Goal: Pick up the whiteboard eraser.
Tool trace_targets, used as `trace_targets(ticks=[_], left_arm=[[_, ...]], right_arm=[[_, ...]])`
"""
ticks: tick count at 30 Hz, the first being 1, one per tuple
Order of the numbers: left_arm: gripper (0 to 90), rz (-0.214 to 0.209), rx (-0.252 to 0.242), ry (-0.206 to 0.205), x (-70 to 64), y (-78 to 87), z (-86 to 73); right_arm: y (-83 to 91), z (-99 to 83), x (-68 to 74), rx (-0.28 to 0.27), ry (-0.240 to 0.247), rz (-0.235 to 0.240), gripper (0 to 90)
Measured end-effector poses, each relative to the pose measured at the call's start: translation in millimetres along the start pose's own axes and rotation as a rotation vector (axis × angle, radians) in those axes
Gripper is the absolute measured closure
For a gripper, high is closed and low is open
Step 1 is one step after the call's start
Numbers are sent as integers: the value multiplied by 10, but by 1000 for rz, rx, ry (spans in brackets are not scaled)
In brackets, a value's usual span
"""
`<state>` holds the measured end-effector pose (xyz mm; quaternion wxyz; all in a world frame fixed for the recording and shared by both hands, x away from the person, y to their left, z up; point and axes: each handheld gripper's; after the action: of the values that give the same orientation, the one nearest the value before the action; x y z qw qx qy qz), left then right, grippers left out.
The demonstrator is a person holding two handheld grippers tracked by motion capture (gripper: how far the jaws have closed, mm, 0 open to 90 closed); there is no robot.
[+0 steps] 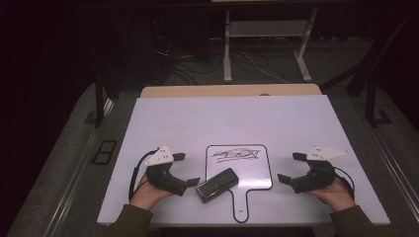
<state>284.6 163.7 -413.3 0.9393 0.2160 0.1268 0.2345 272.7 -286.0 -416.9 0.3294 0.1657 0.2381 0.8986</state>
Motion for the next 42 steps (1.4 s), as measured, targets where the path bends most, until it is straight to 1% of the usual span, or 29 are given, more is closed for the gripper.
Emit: trace_targets(ticks=[4,7,13,17,19,27,31,33,36,38,40,41,42], left_arm=[[0,1,-2,-3,-10,5,15],[0,-2,-4,1,-24,-4,40],[0,-5,-4,-8,-75,-71,92],[0,-11,12,-20,-116,-109,104],[0,-14,16,-15,-139,-129,111],[0,-29,35,-22,-235,-264,157],[6,-37,60,-33,-298,-344,174],[7,-33,73,-37,-326,-390,175],[36,-30,99,-48,-365,-451,174],[52,-26,108,-57,-390,-490,171],[64,-23,116,-59,-409,-532,166],[120,-26,121,-62,-414,-550,164],[120,-27,125,-63,-421,-568,162]], right_arm=[[-1,0,5,-1,6,2,0],[-2,0,1,-2,1,1,0],[10,-4,2,-8,5,5,0],[-14,-2,14,3,9,6,0],[-20,-2,22,8,11,3,0],[-39,-1,29,12,15,-4,0],[-44,-2,35,21,17,-3,0],[-49,-3,31,24,20,-4,0],[-60,-2,34,30,19,-5,0],[-67,-1,29,38,27,-3,0],[-74,-2,32,37,24,-3,0],[-77,0,33,40,28,-4,0],[-77,0,33,40,28,-4,0]])
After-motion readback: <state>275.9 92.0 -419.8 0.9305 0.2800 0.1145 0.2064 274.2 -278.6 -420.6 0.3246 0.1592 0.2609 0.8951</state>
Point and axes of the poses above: each handheld gripper's, and its own axes: y roughly backward along the jaws, z roughly out of its top, x roughly to its left
